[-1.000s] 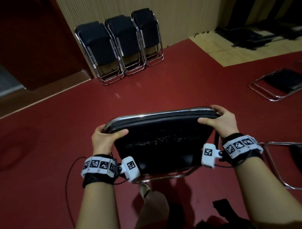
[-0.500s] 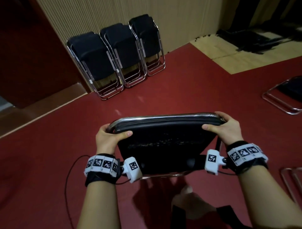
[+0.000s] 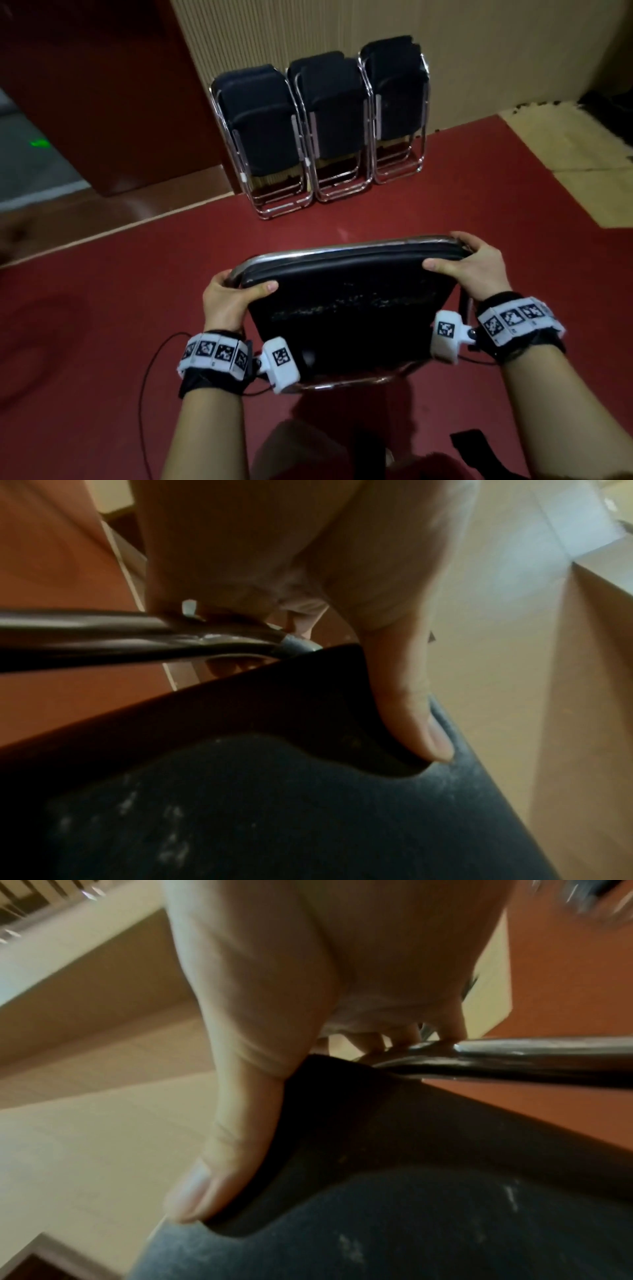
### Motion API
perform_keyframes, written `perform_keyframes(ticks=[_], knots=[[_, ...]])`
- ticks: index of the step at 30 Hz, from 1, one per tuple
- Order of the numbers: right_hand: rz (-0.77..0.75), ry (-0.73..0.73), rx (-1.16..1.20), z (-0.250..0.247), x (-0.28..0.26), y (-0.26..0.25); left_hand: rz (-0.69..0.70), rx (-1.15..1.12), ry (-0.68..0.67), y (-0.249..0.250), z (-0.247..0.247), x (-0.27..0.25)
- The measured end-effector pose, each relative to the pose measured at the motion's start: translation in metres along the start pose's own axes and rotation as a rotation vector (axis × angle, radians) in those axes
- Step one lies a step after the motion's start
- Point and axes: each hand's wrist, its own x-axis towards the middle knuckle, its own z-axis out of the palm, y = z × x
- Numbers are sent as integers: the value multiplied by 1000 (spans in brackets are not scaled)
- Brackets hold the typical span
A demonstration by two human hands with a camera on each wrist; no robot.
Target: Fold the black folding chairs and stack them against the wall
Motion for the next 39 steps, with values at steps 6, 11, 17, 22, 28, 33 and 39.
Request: perform_keyframes(ticks=[6,11,17,22,28,33,39], knots=[[-32,-40,6,69,135,-28,-12,-8,41,29,44,120],[-10,-12,20,132,231,-49,-16,47,15,68,71,245],[18,54,42,183,328,-76,37,121,-34,127,111,368],[24,27,56,234,426,-96,37,134,-18,149,145,464],[7,-70,34,299,573,-111,-8,115,79,160,192,574],[-24,-165,-30,347,674,-144,-25,64,172,176,218,640],[-8,-237,-79,411,761,-168,-59,28,241,184,232,719]])
